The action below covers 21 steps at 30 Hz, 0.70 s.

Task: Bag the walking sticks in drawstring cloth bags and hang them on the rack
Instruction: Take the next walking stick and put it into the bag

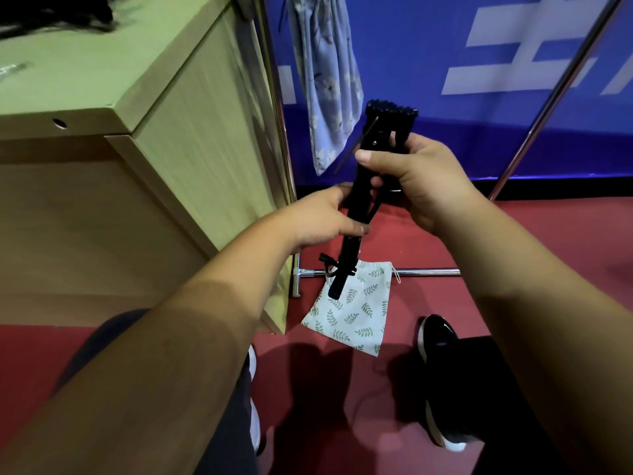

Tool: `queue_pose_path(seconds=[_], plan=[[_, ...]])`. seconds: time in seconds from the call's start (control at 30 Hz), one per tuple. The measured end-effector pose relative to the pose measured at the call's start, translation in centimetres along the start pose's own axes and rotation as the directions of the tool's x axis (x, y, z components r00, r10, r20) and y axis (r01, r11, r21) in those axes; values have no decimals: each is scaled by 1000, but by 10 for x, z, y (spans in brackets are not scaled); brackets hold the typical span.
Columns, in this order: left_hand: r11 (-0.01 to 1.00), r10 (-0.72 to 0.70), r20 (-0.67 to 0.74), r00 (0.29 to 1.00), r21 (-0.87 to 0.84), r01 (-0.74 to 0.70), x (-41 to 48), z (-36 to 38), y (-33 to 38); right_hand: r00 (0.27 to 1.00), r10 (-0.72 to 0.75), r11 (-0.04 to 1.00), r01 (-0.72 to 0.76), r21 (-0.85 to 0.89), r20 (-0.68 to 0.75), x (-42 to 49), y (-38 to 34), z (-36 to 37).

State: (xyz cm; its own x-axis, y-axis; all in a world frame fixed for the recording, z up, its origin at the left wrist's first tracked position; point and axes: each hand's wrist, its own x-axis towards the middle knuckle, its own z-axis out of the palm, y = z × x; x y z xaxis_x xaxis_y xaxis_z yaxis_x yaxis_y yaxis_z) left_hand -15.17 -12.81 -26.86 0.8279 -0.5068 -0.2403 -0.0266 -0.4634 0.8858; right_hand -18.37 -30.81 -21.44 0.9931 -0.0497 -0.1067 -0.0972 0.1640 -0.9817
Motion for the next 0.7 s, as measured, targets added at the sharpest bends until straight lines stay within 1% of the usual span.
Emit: queue_pose_path(seconds=[0.13,0.2,0.27,0.4,0.53,0.63,0.7], plan=[[998,-6,-69,998,-60,2,3,-1,0,999,-10,1000,11,2,-35,1,1,2],[993,1,-121,993,-115,-15,3,-1,4,998,-29,999,26,-44,-59,3,3,2],[983,-21,-177,984,-182,-12,4,-2,6,997,-29,996,23,-89,-66,5,5,0],[960,-74,-276,958,-279,-7,6,-6,11,1000,-11,973,9,-229,-7,4,11,0],[921,-100,-305,947,-388,-27,7,-6,17,998,37,978,-27,-206,45,1,13,4],[911,-99,-344,934,-409,-54,7,-7,20,997,50,969,-34,-244,58,2,12,1],[898,-95,-360,928,-432,-76,7,-9,25,994,93,954,-73,-290,56,3,13,-1]])
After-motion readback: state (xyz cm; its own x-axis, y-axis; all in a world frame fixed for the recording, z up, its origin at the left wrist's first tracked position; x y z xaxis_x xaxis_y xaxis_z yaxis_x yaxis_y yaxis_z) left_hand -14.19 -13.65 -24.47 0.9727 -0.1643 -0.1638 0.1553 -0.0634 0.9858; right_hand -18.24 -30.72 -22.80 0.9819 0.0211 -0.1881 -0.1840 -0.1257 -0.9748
